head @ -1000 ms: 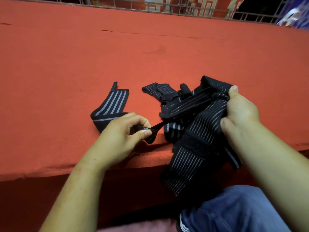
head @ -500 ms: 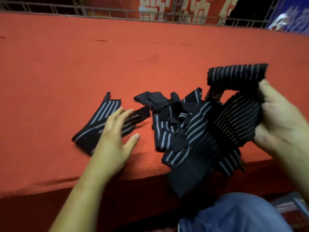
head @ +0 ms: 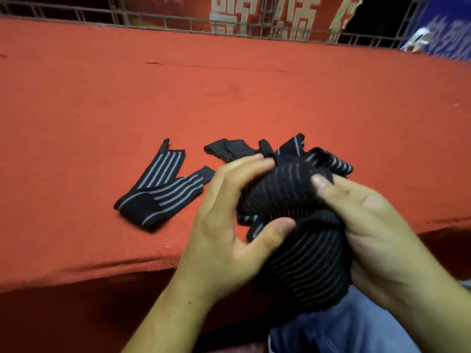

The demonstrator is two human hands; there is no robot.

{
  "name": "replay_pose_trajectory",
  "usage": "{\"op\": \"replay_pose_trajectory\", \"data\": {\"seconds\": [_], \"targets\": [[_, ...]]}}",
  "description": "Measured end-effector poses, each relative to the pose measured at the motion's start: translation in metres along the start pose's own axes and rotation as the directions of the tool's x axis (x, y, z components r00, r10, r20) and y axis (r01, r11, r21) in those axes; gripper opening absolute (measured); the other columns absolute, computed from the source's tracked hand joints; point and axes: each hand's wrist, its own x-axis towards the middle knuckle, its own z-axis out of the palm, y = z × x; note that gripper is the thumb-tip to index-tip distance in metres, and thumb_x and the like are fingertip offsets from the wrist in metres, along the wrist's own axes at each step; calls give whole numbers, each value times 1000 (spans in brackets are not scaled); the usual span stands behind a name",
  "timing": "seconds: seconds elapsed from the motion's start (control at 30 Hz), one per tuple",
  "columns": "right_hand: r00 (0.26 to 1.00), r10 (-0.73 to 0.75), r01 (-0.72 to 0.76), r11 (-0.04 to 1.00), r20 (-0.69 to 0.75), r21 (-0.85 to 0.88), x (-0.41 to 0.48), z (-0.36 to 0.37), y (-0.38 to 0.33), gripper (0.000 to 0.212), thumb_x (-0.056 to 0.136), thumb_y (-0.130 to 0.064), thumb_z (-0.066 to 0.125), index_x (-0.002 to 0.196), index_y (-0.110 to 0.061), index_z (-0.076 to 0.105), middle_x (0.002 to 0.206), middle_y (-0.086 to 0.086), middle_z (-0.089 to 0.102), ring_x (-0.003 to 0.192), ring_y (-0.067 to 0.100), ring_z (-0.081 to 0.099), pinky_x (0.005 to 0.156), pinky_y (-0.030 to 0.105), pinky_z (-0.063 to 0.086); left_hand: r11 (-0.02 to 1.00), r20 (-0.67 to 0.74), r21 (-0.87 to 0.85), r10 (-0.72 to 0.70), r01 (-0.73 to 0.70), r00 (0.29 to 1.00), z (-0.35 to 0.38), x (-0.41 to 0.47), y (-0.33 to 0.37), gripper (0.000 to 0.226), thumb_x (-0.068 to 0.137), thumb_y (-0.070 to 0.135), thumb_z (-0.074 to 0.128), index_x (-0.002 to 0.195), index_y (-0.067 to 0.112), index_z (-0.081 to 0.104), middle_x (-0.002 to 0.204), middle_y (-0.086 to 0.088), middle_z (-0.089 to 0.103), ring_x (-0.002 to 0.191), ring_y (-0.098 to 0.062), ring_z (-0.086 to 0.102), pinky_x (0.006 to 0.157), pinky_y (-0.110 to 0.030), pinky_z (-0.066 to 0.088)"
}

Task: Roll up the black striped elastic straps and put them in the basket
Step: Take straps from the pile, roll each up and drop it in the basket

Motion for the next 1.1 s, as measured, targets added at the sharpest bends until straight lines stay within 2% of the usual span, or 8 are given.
{"op": "replay_pose_trajectory", "data": {"seconds": [0.2,0.37,0.5,0.73,0.87,0.97,1.03,1.1], "targets": [[986,168,-166,985,-26,48,-10,0,21,30,101,-24,56,118,-13,78,118,17,77,111,30,74,98,40,57,991,-19,-85,-105,103,994,0,0,-9,27,90,31,71,115,22,67,122,6,68,123,-18,62,105,-28,46],[982,171,-173,985,-78,-15,-20,-4,28,28,104,-22,55,119,-10,76,116,16,78,112,32,75,98,43,57,890,271,-193,-356,413,894,-6,1,-11,41,92,51,59,123,26,66,119,17,71,114,3,65,91,-7,44],[985,153,-154,988,-74,-12,-31,-8,31,27,103,-23,55,118,-18,77,115,14,79,110,29,76,91,35,60,883,397,-157,-353,441,848,-4,0,-13,33,88,38,73,120,29,70,117,13,74,109,-2,68,92,-14,49],[957,272,-259,957,96,-129,-61,-28,29,36,100,-38,66,124,-13,75,126,17,75,125,29,68,110,51,51,694,556,-442,-285,568,781,-15,-3,-8,30,64,23,88,92,26,77,86,7,71,77,-4,64,70,-15,50],[957,276,-252,943,89,-216,-69,-39,25,47,86,-56,76,114,-18,78,112,21,77,110,33,72,98,53,51,564,728,-513,-114,647,676,-27,-5,-7,42,61,44,96,86,26,67,84,6,62,74,-7,54,63,-21,42],[967,248,-238,958,48,-163,-72,-43,23,67,69,-67,86,127,-41,67,84,41,58,72,34,56,66,48,34,557,750,-478,-144,679,646,-21,-5,-6,39,69,33,92,88,21,60,82,5,60,71,-5,52,61,-17,41],[971,230,-208,950,70,-232,-74,-41,25,73,70,-62,87,136,-58,56,79,40,48,67,31,46,63,45,29,552,755,-469,-153,689,637,-15,-6,-7,38,72,31,90,91,20,59,83,6,61,71,-3,53,61,-14,43],[976,201,-169,942,85,-290,-73,-35,32,64,78,-49,84,137,-46,60,92,45,57,72,37,53,72,46,40,535,774,-455,-158,712,613,-11,-7,-7,31,74,24,86,91,19,60,83,7,62,70,-1,56,62,-12,45]]}}
